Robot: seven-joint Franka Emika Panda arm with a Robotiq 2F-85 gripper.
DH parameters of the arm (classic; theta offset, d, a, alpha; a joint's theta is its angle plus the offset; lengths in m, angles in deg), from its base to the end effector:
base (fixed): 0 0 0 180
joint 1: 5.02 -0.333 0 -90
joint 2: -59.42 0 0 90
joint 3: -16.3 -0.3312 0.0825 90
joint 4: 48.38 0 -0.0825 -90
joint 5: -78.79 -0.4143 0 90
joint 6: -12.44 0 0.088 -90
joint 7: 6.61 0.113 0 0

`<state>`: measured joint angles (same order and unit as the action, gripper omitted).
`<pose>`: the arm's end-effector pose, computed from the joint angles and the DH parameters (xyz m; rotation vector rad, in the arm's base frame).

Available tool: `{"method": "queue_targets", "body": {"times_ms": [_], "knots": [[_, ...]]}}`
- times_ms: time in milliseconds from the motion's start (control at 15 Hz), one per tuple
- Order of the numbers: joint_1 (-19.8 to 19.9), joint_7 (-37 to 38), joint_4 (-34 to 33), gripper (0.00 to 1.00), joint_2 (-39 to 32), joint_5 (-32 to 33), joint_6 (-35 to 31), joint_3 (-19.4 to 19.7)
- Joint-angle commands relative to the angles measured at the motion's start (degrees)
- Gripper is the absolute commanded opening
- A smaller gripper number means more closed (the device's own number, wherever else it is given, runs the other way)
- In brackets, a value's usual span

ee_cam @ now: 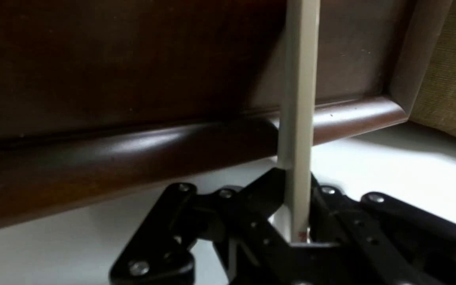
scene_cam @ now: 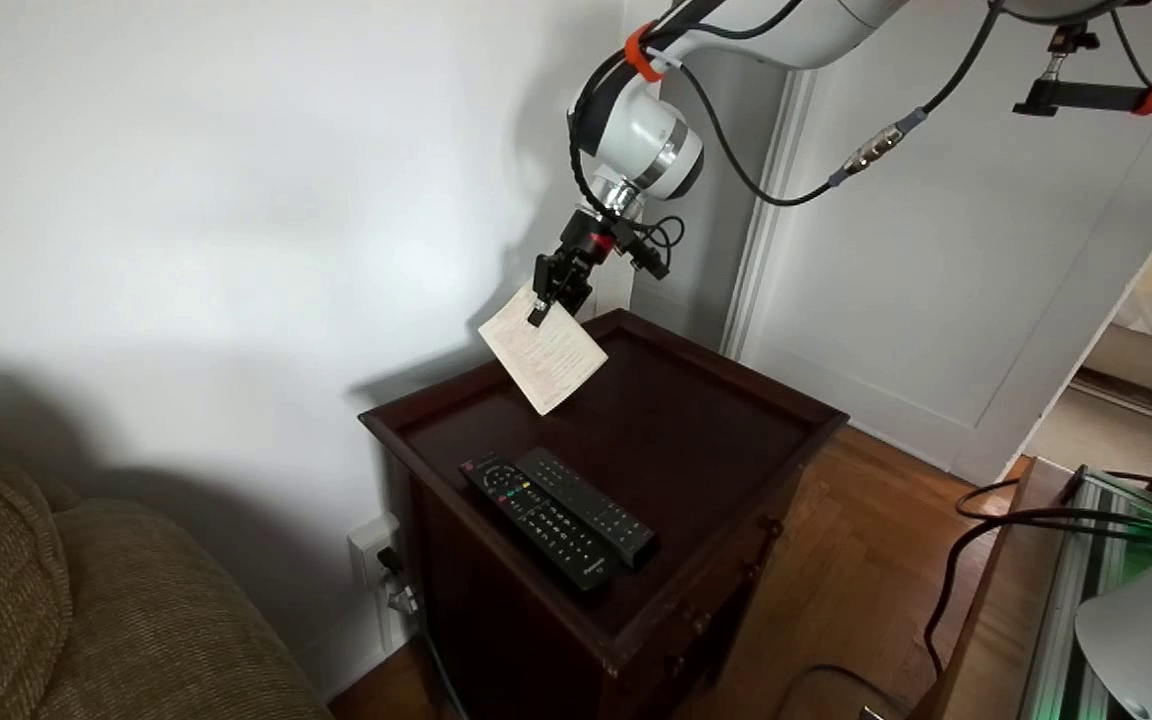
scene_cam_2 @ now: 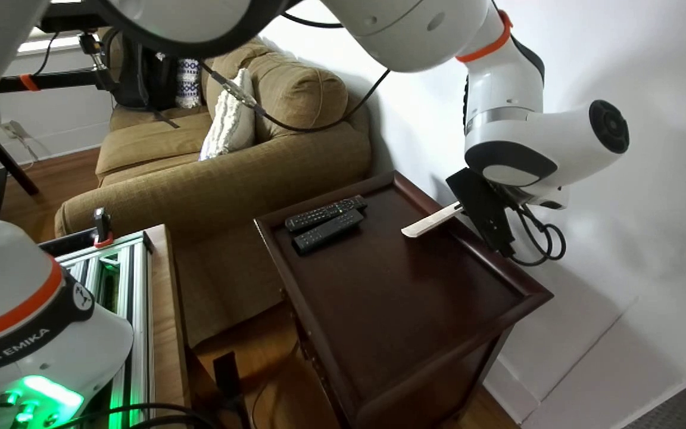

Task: Turn the white book over

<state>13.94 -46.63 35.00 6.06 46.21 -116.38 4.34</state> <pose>0.7326 -0.0961 0.1126 -2.5433 -0.1354 -0.1487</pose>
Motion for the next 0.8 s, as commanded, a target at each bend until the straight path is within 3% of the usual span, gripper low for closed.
{"method": "queue_targets", "body": {"times_ms": [0,400,733], "knots": [[-3.39,7.35,5.17,0.03,7.14,3.85,-0.28,2.50],[-11.86,25.55,11.74,0.03,15.72,16.25,0.27,8.56],[-17.98,37.43,14.37,0.03,17.57,28.09,1.70,14.00]]}}
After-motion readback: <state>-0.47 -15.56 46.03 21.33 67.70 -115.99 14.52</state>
